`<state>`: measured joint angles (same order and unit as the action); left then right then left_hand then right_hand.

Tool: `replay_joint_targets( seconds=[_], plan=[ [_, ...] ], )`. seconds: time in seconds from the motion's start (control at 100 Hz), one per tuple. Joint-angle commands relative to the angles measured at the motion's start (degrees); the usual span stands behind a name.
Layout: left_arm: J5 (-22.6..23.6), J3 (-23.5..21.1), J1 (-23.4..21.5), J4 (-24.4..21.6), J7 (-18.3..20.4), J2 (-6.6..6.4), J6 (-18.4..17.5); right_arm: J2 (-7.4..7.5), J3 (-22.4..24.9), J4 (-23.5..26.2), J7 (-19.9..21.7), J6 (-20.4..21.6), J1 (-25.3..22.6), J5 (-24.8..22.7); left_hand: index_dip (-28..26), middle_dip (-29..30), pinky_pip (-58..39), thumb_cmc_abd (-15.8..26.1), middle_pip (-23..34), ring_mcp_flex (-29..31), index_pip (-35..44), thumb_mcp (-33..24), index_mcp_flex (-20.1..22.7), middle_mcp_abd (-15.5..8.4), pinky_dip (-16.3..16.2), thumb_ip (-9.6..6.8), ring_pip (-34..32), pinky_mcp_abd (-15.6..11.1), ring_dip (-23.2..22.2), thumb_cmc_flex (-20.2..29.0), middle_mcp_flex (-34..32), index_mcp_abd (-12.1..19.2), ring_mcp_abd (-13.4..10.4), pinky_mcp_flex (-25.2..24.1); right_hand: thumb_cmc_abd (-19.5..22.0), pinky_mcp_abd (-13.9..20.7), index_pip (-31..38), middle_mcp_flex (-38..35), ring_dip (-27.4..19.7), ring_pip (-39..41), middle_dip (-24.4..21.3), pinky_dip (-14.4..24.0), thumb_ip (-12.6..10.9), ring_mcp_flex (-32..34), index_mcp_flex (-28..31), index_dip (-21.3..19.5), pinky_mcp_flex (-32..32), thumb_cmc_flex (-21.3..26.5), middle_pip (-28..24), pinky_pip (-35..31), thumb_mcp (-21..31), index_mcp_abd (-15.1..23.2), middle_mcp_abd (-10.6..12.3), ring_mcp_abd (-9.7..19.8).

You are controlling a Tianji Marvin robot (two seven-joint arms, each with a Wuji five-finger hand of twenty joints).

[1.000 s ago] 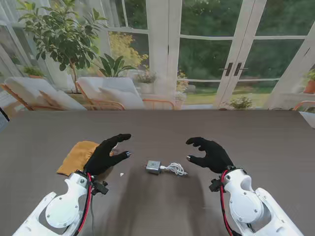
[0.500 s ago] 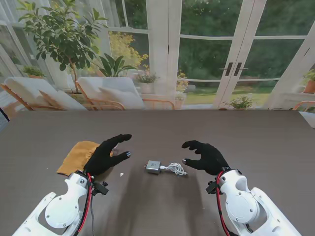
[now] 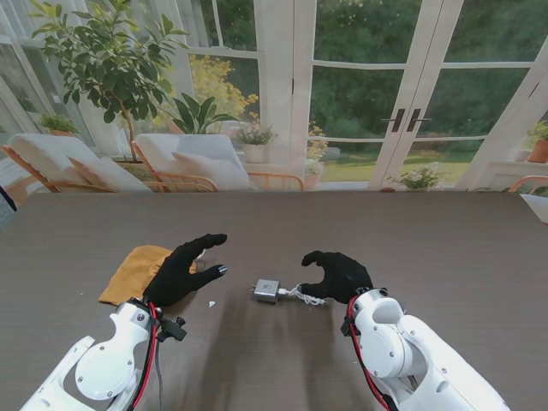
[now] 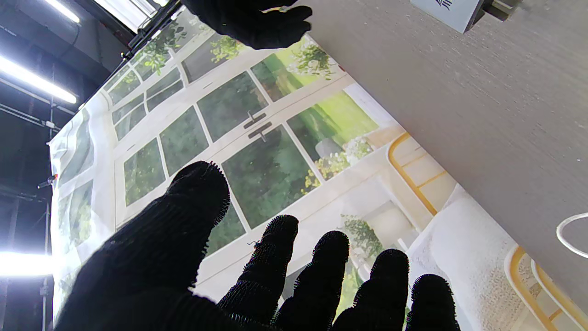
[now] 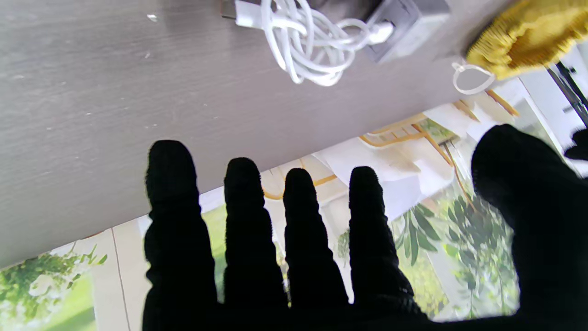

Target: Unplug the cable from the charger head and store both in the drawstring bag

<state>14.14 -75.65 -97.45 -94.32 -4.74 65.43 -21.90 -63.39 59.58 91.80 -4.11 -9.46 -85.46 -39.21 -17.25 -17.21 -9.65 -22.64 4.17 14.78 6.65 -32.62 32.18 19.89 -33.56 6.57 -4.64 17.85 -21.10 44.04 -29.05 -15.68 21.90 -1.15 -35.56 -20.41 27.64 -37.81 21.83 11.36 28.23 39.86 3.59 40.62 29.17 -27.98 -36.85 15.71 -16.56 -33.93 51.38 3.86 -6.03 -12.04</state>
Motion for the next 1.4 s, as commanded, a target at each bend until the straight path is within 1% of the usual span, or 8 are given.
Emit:
replay_joint_targets(
  seconds=[0.0,0.51,0.79,0.95,1.04,1.08,1.18,1.39],
  plan=[
    [-0.2,-0.1,0.0,-0.4,1.5,-0.03,0.1,-0.54,-1.0,-1.3,1.6,-0.3,1.2,-0.4,0.3,0.0,1.2,0.1,-0.4,-1.2,-0.6,0.9,-0.3,-0.9,0.0,-1.31,0.7,-3.0,0.7,-1.0,-0.1,0.3,-1.5,-1.2,-2.1,1.5,0.7,2.1,-0.2,0.0,0.5,1.9,-0.6,-2.0,-2.4,-0.2,20.0,-0.6,-0.6,0.7,-1.6,-0.9,-0.7,1.2],
    [-0.9,-0.1,-0.1,-0.8,2.3,-0.14,1.0,0.20,-13.2,-10.5,6.3,-6.0,11.4,-4.7,0.3,0.0,1.2,0.4,-0.5,-1.1,-0.6,1.3,-0.1,-0.7,0.0,-1.37,0.7,-3.0,0.7,-0.8,-0.2,0.2,-1.5,-1.2,-5.9,2.5,4.2,5.5,0.2,1.9,1.3,1.7,0.8,-1.9,-6.2,0.2,19.7,0.3,-3.9,-0.2,0.0,-8.2,-1.6,1.6],
    [-1.6,0.0,0.1,-0.8,3.1,-0.25,1.3,0.22,-18.4,-14.0,6.1,-6.6,15.1,-7.1,0.3,0.0,1.2,0.7,-0.4,-1.0,-0.6,1.6,0.0,-0.5,0.0,-1.39,0.7,-3.0,0.7,-0.7,-0.3,0.2,-1.3,-1.2,-7.7,3.7,11.2,1.2,3.1,8.7,3.2,0.4,1.0,2.5,-4.5,-0.7,17.2,1.1,-8.7,-7.9,5.6,-7.9,0.4,2.0],
    [-1.9,0.0,0.1,-0.8,3.3,-0.27,1.5,-0.32,-21.0,-16.6,4.4,-6.6,16.8,-6.8,0.3,0.0,1.2,1.0,-0.5,-1.0,-0.6,1.8,0.1,-0.4,0.0,-1.41,0.7,-2.9,0.7,-0.7,-0.3,0.1,-1.3,-1.1,-5.7,4.9,16.5,-5.7,5.9,15.4,4.9,-1.1,0.3,7.0,-0.2,-2.3,14.3,3.4,-12.2,-16.2,11.0,-6.0,2.3,2.8],
    [-2.3,0.1,0.1,-0.9,3.5,-0.27,1.7,-0.64,-22.2,-18.4,3.1,-5.6,17.6,-6.7,0.3,0.0,1.1,1.3,-0.5,-1.0,-0.5,2.1,0.2,-0.1,0.0,-1.41,0.7,-2.9,0.7,-0.7,-0.3,0.0,-1.1,-1.0,-1.2,6.3,19.9,-11.9,7.0,19.3,5.4,-2.0,0.4,11.3,4.4,-3.3,11.1,7.1,-13.9,-22.3,13.9,-3.2,4.2,4.3],
    [-2.6,0.1,0.1,-1.0,3.7,-0.27,1.9,-0.82,-22.6,-19.1,2.5,-5.1,17.9,-6.5,0.3,0.0,1.1,1.5,-0.5,-1.0,-0.6,2.2,0.1,-0.1,0.0,-1.41,0.7,-2.9,0.7,-0.8,-0.3,0.1,-1.2,-1.0,-2.4,7.0,25.1,-15.4,7.8,21.8,5.9,-4.5,5.7,13.7,5.7,3.3,9.4,10.0,-14.6,-26.8,14.7,-1.7,4.6,5.3],
    [-3.0,0.2,0.2,-1.0,3.9,-0.28,2.1,-1.08,-23.6,-20.5,1.6,-4.1,18.7,-6.2,0.3,0.0,1.1,1.9,-0.5,-1.0,-0.6,2.6,0.2,0.1,-0.1,-1.42,0.7,-2.8,0.7,-0.7,-0.2,0.0,-1.1,-1.0,-4.3,8.6,33.7,-22.3,9.3,26.8,10.9,-5.1,9.7,19.2,8.1,8.9,5.1,15.1,-15.3,-32.2,15.7,1.2,5.1,7.7],
    [-3.6,0.3,0.2,-1.2,4.1,-0.27,2.3,-1.35,-25.3,-22.7,0.1,-1.6,20.0,-6.3,0.3,0.0,1.1,2.5,-0.5,-0.9,-0.6,3.4,0.3,0.3,-0.1,-1.47,0.7,-2.7,0.7,-0.6,-0.3,0.0,-1.0,-1.0,-0.3,12.1,39.7,-31.3,12.4,36.4,14.7,-5.1,10.9,29.4,14.8,6.9,-5.2,19.2,-19.7,-40.5,17.8,3.3,4.4,9.0]
  ],
)
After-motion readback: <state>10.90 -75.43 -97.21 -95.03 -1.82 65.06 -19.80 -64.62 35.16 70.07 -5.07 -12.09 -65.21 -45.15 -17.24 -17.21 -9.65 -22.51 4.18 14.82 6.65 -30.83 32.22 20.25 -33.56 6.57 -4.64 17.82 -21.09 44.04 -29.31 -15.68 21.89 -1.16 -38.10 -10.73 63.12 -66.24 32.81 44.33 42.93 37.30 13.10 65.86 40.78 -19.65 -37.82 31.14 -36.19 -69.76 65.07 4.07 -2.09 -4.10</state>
